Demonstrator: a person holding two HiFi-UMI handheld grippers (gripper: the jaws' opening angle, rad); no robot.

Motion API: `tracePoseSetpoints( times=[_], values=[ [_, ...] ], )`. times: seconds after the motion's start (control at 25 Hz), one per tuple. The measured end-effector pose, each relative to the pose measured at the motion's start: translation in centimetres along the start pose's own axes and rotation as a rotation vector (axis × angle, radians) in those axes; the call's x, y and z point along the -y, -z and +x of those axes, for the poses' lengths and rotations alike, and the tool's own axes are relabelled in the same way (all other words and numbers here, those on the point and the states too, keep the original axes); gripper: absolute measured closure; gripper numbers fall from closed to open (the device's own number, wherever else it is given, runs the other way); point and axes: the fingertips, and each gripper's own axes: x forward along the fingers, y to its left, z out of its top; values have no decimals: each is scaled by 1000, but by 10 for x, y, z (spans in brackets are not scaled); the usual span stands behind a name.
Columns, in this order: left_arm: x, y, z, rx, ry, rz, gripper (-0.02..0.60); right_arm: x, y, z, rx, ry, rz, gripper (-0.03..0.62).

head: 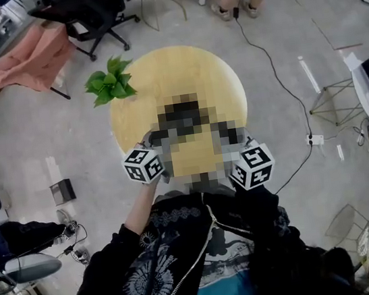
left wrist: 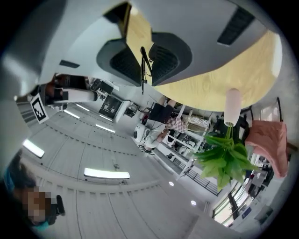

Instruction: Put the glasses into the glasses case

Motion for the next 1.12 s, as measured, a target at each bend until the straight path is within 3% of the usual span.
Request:
tracePoseSetpoints(
  times=[0.28,0.52,0.64,0.8,1.0,1.12],
  values=[
    [-35,36,39,-52,-64,-176,505,8,9,10,-48,-39,-11,545],
    [-53,69,52,-76,-107,-402,503,14,14,17,-66,-58,-9,545],
    [-59,81,56,-105,-137,-461,503,16,15,20,-72,-61,-5,545],
    [-63,97,58,-181,-168,-472,499,20,13,22,-76,-56,0,545],
    [-65,116,59,-302,-177,-386,464,22,16,28,-85,-54,2,545],
    [-65,123,61,-351,-169,-354,377,21,16,33,-88,-57,0,545]
  ],
)
